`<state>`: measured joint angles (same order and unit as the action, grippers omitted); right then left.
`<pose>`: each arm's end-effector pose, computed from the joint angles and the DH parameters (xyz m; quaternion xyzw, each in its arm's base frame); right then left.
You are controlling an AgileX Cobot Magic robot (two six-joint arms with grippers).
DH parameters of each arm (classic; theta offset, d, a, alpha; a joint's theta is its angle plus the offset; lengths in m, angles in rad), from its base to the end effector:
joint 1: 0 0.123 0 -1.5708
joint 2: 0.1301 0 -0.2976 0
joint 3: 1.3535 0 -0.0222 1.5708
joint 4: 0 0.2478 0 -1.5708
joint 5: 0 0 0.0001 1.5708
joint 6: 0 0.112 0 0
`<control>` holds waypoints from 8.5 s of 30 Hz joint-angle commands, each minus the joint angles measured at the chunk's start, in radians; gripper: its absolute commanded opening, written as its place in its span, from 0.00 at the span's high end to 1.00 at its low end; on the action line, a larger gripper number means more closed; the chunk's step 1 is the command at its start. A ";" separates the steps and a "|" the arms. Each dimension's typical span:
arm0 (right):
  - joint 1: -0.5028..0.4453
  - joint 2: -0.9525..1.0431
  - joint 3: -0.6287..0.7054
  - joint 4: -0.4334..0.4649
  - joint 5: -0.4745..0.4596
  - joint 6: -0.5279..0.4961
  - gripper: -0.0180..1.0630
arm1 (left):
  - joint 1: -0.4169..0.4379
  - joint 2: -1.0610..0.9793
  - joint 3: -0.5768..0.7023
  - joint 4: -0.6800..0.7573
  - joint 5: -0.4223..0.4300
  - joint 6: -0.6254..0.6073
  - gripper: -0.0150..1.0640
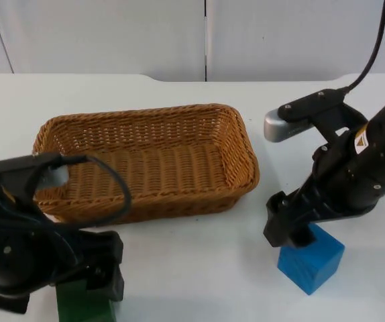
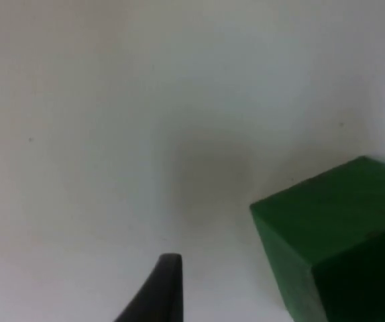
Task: Pick up one cube with each hand and place exactly two cubes into the same basket, leaving the remaining cube outside.
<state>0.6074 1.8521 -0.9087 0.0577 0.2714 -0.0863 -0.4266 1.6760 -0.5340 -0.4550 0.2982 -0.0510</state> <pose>0.2832 0.1990 0.1219 -0.3076 0.9257 0.0698 0.2088 0.2106 -0.1117 0.1001 -0.0227 0.9901 -0.1118 0.0818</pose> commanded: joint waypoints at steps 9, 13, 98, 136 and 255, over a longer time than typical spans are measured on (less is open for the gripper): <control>0.006 0.011 -0.008 -0.003 -0.027 0.000 0.01 | -0.008 0.087 -0.001 -0.034 -0.057 -0.007 0.01; 0.006 0.048 -0.008 -0.003 -0.025 0.000 0.01 | -0.008 0.109 -0.001 -0.039 -0.068 -0.007 0.01; 0.006 -0.420 -0.008 0.001 0.146 0.000 0.98 | -0.008 -0.603 0.001 0.044 0.060 0.126 0.99; 0.010 0.109 -0.528 0.165 0.216 -0.149 0.98 | 0.138 -0.054 -0.312 0.097 -0.134 0.238 0.99; 0.016 -0.421 -0.300 0.111 0.305 -0.168 0.37 | 0.138 -0.483 -0.485 0.127 0.321 0.304 0.25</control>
<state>0.6227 1.4551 -1.2248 0.1647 0.5965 -0.2584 -0.2919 1.2117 -1.0245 -0.3246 0.6100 0.2537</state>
